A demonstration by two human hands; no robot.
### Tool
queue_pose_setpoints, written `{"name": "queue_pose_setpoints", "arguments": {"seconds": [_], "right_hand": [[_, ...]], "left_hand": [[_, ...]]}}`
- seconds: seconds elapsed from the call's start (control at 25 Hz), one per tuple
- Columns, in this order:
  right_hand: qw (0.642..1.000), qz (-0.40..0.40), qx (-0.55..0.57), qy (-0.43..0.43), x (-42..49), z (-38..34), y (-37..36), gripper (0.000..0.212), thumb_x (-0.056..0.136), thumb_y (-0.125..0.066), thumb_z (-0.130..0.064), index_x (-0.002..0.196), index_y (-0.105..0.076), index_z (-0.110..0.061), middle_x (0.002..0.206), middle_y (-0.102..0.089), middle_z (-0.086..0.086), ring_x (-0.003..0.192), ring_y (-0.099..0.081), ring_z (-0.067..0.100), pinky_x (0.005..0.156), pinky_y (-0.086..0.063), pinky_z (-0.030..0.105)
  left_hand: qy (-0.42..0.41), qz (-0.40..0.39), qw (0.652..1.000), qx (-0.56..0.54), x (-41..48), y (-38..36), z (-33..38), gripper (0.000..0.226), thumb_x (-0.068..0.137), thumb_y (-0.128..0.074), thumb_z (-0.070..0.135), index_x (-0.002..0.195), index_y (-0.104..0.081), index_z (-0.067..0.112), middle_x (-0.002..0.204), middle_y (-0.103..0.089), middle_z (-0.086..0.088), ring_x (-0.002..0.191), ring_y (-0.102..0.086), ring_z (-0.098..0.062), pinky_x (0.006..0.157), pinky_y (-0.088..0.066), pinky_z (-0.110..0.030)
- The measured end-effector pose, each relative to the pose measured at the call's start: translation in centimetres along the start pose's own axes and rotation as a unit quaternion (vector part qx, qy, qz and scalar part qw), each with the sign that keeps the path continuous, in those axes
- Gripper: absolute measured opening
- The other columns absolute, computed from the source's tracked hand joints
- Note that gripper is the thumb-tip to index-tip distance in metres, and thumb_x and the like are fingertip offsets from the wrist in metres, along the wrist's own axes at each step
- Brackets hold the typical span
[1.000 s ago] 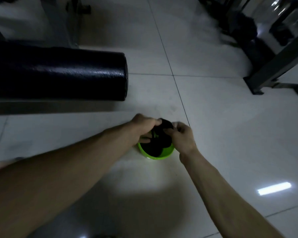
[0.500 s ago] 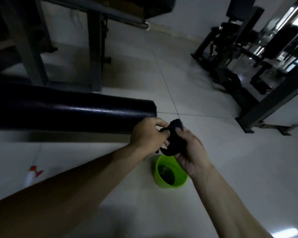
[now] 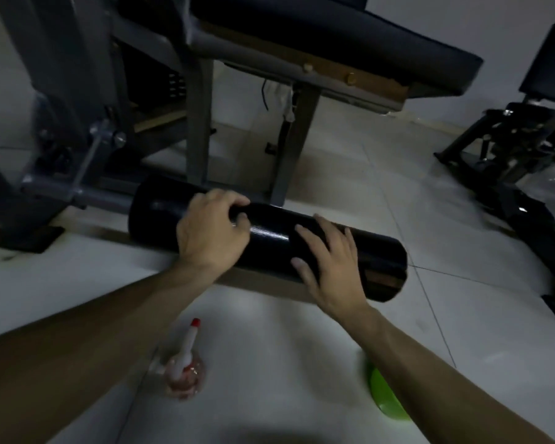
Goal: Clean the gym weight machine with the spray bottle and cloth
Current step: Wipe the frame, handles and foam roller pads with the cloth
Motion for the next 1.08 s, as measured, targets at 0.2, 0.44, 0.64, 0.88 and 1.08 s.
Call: {"name": "queue_pose_setpoints", "arguments": {"seconds": [0.2, 0.44, 0.64, 0.88, 1.08], "right_hand": [[0.999, -0.002, 0.021, 0.032, 0.0, 0.9, -0.1, 0.056, 0.101, -0.061, -0.013, 0.154, -0.047, -0.024, 0.164, -0.033, 0.012, 0.149, -0.037, 0.032, 0.122, -0.030, 0.057], [0.993, 0.009, 0.061, 0.106, 5.7, -6.6, -3.8, 0.042, 0.100, -0.061, -0.008, 0.142, -0.061, -0.016, 0.152, -0.050, 0.011, 0.133, -0.056, 0.031, 0.106, -0.050, 0.046], [0.975, -0.027, 0.075, 0.209, 12.0, -18.0, -9.5, 0.040, 0.099, -0.065, -0.017, 0.139, -0.062, -0.018, 0.155, -0.047, 0.014, 0.132, -0.054, 0.040, 0.112, -0.045, 0.051], [0.954, -0.080, 0.022, 0.287, 12.2, -18.9, -9.2, 0.042, 0.094, -0.062, -0.014, 0.136, -0.065, -0.018, 0.149, -0.052, 0.014, 0.140, -0.048, 0.034, 0.123, -0.032, 0.047], [0.971, -0.038, -0.022, 0.233, 6.2, -9.5, -4.0, 0.043, 0.096, -0.064, 0.000, 0.136, -0.067, -0.017, 0.151, -0.051, 0.014, 0.144, -0.047, 0.030, 0.115, -0.043, 0.049]], "left_hand": [[0.108, 0.081, 0.991, 0.023, -0.3, 3.4, -9.4, 0.071, 0.079, -0.072, 0.022, 0.146, -0.048, 0.019, 0.155, -0.040, -0.009, 0.140, -0.037, -0.037, 0.116, -0.032, -0.053], [0.213, 0.072, 0.954, -0.198, -3.0, 2.4, -15.0, 0.085, 0.066, -0.080, 0.044, 0.141, -0.045, 0.023, 0.131, -0.059, -0.002, 0.120, -0.060, -0.020, 0.101, -0.053, -0.046], [0.174, 0.027, 0.959, -0.221, -3.3, 2.9, -15.0, 0.079, 0.081, -0.082, 0.017, 0.147, -0.041, 0.032, 0.137, -0.056, 0.012, 0.123, -0.054, -0.001, 0.099, -0.049, -0.021], [0.168, 0.025, 0.963, -0.209, -2.3, 3.1, -15.4, 0.078, 0.079, -0.082, 0.014, 0.146, -0.045, 0.032, 0.140, -0.054, 0.004, 0.125, -0.056, -0.011, 0.100, -0.055, -0.041], [0.195, 0.030, 0.962, -0.189, -1.9, 3.7, -15.1, 0.082, 0.078, -0.084, 0.009, 0.149, -0.046, 0.026, 0.136, -0.049, -0.004, 0.122, -0.057, -0.023, 0.105, -0.045, -0.030]]}}
Point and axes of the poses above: each hand's wrist, its own x-axis towards the middle knuckle, its own y-axis out of the back of the hand, z = x × y, the point moved 6 cm from there along x, towards the middle knuckle
